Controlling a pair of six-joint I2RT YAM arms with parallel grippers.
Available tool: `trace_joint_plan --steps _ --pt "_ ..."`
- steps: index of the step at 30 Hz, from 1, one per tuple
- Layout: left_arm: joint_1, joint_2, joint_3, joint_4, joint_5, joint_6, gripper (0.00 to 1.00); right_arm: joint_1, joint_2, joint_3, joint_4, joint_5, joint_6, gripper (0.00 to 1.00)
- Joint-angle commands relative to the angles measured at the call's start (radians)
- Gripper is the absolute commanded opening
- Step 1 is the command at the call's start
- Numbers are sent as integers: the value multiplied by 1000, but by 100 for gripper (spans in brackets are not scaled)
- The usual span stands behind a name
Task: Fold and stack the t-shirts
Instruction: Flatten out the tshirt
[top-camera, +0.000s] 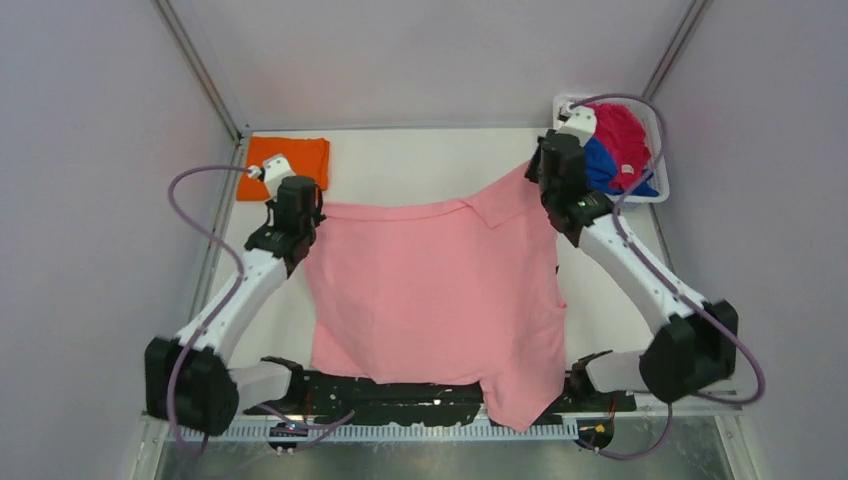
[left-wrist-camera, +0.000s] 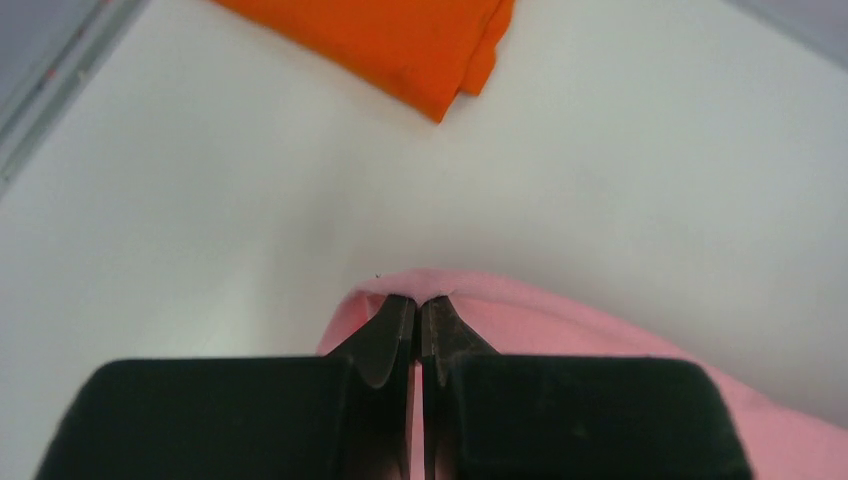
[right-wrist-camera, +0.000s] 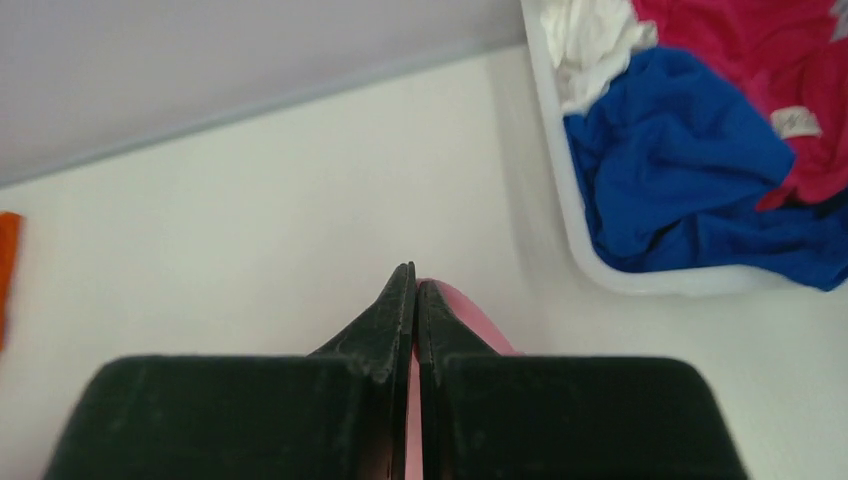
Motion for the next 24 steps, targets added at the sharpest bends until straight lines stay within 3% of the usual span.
trace_joint_plan --steps 1,3,4,6,7,8,9,10,11,13,17,24 --pt "90 270 30 214 92 -94 0 -3 245 -15 222 73 64 7" --pt "106 443 117 204 103 -92 3 -8 375 25 249 61 88 8" --pt "118 509 180 175 111 -92 13 -11 419 46 252 57 100 12" --pt "140 625 322 59 144 -108 22 -21 560 115 253 31 108 23" --pt "149 673 386 16 162 -107 40 -31 591 164 251 3 108 27" --pt "156 710 440 -14 173 -106 58 -36 641 214 250 -30 106 38" --pt "161 734 480 -34 183 -99 90 -48 661 240 229 -45 111 43" --pt "167 755 530 -75 196 -95 98 -53 685 262 214 -67 116 58" --pt "170 769 573 -125 203 -96 99 -61 690 294 183 -80 116 83" --pt "170 763 608 -185 212 -91 100 -67 676 298 154 -89 114 99" --pt "170 632 463 -119 310 -101 100 -69 575 197 148 -183 111 95" --pt "134 402 74 122 684 -136 100 -67 496 -12 212 -447 229 96"
